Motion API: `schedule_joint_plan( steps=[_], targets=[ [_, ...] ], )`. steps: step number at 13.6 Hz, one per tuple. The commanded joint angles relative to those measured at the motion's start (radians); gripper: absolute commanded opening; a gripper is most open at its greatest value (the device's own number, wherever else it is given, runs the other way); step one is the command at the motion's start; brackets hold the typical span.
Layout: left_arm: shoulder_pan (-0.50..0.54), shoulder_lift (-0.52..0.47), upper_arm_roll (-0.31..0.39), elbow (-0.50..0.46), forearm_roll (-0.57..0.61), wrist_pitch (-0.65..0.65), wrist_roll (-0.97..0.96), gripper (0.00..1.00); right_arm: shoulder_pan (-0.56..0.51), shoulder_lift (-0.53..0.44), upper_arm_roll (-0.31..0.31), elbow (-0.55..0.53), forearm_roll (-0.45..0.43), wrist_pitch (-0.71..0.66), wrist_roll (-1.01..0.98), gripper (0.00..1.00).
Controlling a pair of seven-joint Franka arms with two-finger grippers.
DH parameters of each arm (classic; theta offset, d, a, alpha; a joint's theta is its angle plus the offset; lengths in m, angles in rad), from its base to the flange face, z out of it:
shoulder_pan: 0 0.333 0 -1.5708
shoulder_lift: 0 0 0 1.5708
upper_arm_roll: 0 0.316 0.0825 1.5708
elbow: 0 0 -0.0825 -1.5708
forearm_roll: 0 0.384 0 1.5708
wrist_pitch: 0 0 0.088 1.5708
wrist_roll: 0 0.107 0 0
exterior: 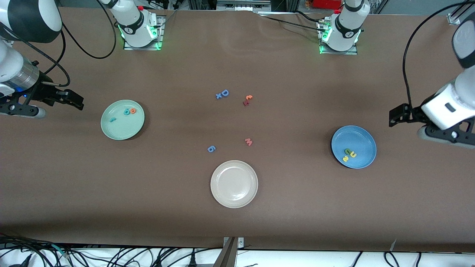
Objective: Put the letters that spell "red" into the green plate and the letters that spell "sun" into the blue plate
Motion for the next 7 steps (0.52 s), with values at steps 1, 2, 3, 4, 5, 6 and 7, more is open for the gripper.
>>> schedule_joint_plan(
  steps=[1,2,3,4,5,6,7],
  targets=[
    [0.002,-0.102,0.018,-0.123,-0.038,0.018,0.0,1.0,-0.001,-0.011,-0.001,-0.003,0.021,-0.001,-0.003,1.0],
    [0.006,-0.123,0.018,-0.145,-0.038,0.021,0.0,1.0,-0.001,-0.011,-0.001,-0.003,0.021,-0.001,-0.003,1.0],
    [0.008,-0.143,0.017,-0.157,-0.036,0.021,-0.002,1.0,-0.001,-0.011,-0.001,-0.003,0.021,-0.001,-0.003,1.0],
    [0.009,-0.154,0.017,-0.169,-0.038,0.021,-0.011,1.0,-0.001,-0.011,-0.001,-0.003,0.021,-0.001,-0.003,1.0],
    [0.008,-0.172,0.017,-0.178,-0.039,0.02,-0.047,1.0,-0.001,-0.011,-0.001,-0.003,0.021,-0.001,-0.003,1.0],
    [-0.001,-0.185,0.017,-0.189,-0.038,0.017,-0.077,1.0,-0.003,-0.011,-0.001,-0.003,0.021,-0.001,-0.003,1.0],
    [-0.004,-0.186,0.017,-0.191,-0.036,0.014,-0.106,1.0,-0.001,-0.011,-0.001,-0.003,0.021,-0.001,-0.003,1.0]
  ],
)
